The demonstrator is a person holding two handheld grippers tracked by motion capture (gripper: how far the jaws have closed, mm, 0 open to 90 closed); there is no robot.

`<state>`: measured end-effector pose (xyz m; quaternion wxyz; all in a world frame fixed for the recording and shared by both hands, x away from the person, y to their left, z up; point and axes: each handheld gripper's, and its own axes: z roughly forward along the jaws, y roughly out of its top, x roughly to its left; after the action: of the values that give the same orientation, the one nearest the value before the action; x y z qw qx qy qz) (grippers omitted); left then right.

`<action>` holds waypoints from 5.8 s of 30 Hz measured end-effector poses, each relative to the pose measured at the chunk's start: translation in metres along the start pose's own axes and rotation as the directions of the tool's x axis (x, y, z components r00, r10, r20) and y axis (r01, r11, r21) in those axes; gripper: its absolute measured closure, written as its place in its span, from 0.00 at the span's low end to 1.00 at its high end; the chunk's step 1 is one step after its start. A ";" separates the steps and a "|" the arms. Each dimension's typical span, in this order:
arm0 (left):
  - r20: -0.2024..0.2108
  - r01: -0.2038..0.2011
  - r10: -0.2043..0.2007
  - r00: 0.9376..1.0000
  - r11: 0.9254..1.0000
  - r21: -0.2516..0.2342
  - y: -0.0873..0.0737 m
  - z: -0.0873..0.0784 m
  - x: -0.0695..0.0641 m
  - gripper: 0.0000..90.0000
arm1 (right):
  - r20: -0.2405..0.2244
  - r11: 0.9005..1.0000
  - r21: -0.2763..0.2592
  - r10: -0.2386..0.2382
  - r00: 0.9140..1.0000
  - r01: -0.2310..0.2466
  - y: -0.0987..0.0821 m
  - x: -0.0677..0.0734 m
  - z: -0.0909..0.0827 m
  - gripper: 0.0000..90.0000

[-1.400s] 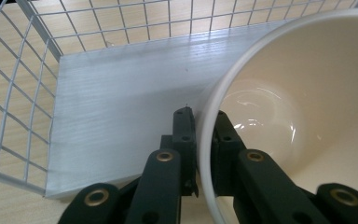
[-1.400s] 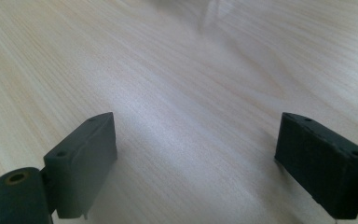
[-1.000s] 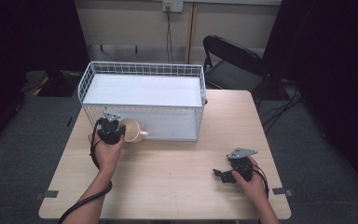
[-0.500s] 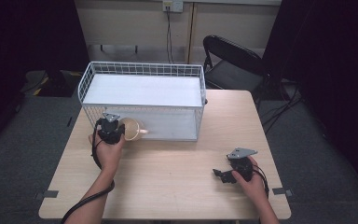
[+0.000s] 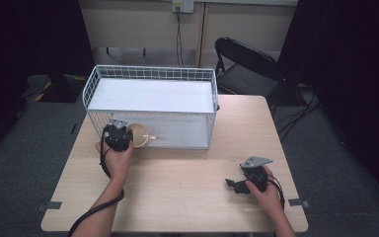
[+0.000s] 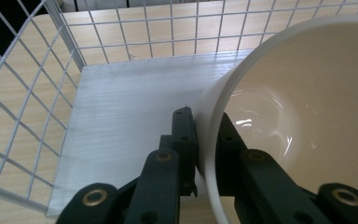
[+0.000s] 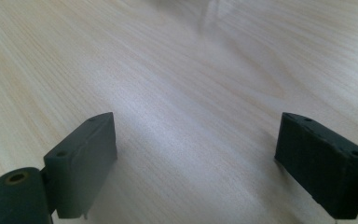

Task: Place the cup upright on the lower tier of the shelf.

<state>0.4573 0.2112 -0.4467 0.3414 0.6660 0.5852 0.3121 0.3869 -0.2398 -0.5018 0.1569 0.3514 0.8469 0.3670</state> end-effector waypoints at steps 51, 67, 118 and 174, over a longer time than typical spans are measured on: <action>0.123 0.016 -0.001 0.992 0.993 -0.115 0.017 -0.017 0.000 0.48 | 0.004 1.000 0.000 0.003 1.000 -0.003 0.000 0.001 0.000 0.13; 0.147 -0.017 0.037 0.989 0.990 -0.137 0.016 -0.031 0.004 0.46 | 0.005 1.000 0.000 0.003 1.000 -0.003 0.000 0.001 0.000 0.13; 0.160 -0.066 0.076 0.984 0.996 -0.067 -0.007 -0.019 -0.007 0.70 | 0.004 1.000 0.000 0.003 1.000 -0.003 0.000 0.001 0.000 0.13; 0.485 -0.271 0.226 0.845 0.962 0.024 -0.047 -0.030 -0.016 0.18 | 0.005 1.000 0.000 0.005 1.000 -0.005 -0.001 0.001 -0.001 0.13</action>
<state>0.4042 0.2019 -0.4683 0.4009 0.8073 0.4053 0.1523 0.3851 -0.2397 -0.5018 0.1582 0.3543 0.8456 0.3666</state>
